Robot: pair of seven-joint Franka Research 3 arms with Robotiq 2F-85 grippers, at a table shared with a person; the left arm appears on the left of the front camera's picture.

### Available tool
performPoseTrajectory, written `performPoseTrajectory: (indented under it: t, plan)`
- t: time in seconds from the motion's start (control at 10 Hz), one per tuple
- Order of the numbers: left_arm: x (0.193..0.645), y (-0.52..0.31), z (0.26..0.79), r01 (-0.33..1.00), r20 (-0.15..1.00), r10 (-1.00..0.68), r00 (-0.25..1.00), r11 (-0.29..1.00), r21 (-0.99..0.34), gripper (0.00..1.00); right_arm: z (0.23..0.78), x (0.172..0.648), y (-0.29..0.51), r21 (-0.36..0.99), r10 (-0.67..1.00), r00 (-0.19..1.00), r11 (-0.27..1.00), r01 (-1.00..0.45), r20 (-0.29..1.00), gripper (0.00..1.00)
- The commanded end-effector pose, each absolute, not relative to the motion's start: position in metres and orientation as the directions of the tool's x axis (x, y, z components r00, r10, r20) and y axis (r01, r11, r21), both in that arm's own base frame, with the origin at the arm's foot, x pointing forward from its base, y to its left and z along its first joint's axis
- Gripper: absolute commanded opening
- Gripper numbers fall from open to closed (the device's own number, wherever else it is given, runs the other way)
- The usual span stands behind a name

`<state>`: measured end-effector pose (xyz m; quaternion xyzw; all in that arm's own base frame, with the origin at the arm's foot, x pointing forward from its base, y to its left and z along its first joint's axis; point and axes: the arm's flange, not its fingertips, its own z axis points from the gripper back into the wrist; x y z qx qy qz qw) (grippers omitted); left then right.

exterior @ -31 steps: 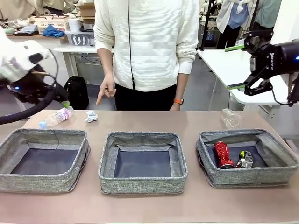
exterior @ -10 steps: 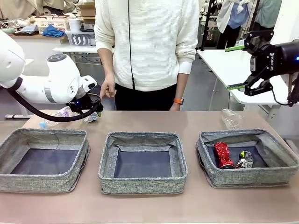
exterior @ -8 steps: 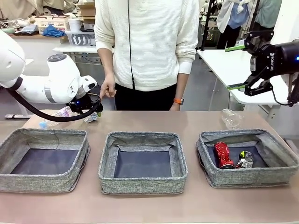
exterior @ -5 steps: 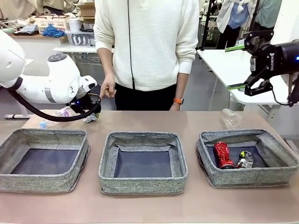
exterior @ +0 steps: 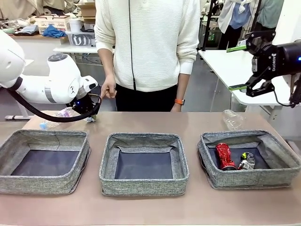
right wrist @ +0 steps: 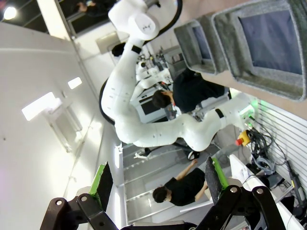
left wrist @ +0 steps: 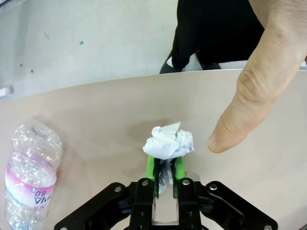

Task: Sort the waste into the appropriate baskets.
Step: Pick up the waste item pointed out by the person.

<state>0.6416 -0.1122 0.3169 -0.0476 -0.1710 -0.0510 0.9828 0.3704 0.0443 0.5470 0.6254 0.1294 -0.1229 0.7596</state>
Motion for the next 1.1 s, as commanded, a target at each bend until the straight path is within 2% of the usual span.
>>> performPoseTrajectory:
  t: [0.0, 0.4, 0.5, 0.7, 0.8, 1.0]
  plan:
    - [0.643, -0.112, 0.314, 0.085, 0.326, -0.064, 0.943, 0.995, -0.048, 0.00, 0.550, 0.370, 0.045, 0.911, -0.031, 0.931, 0.197, 0.362, -0.363, 1.00]
    - [0.640, -0.109, 0.314, 0.070, 0.320, -0.055, 0.946, 0.997, -0.035, 0.00, 0.550, 0.370, 0.045, 0.911, -0.031, 0.931, 0.197, 0.362, -0.363, 1.00]
    - [0.637, -0.106, 0.322, 0.025, 0.303, -0.016, 0.953, 0.999, -0.023, 0.00, 0.550, 0.370, 0.045, 0.911, -0.031, 0.931, 0.197, 0.362, -0.363, 1.00]
    - [0.606, -0.094, 0.379, -0.020, 0.272, 0.037, 0.962, 0.998, -0.064, 0.00, 0.550, 0.370, 0.045, 0.911, -0.031, 0.931, 0.197, 0.362, -0.363, 1.00]
    - [0.578, -0.091, 0.424, -0.045, 0.283, 0.070, 0.957, 0.995, -0.093, 0.00, 0.550, 0.370, 0.045, 0.911, -0.031, 0.931, 0.197, 0.362, -0.363, 1.00]
    - [0.516, -0.088, 0.490, -0.136, 0.223, 0.165, 0.961, 0.981, -0.141, 0.00, 0.550, 0.370, 0.045, 0.911, -0.031, 0.931, 0.197, 0.362, -0.363, 1.00]
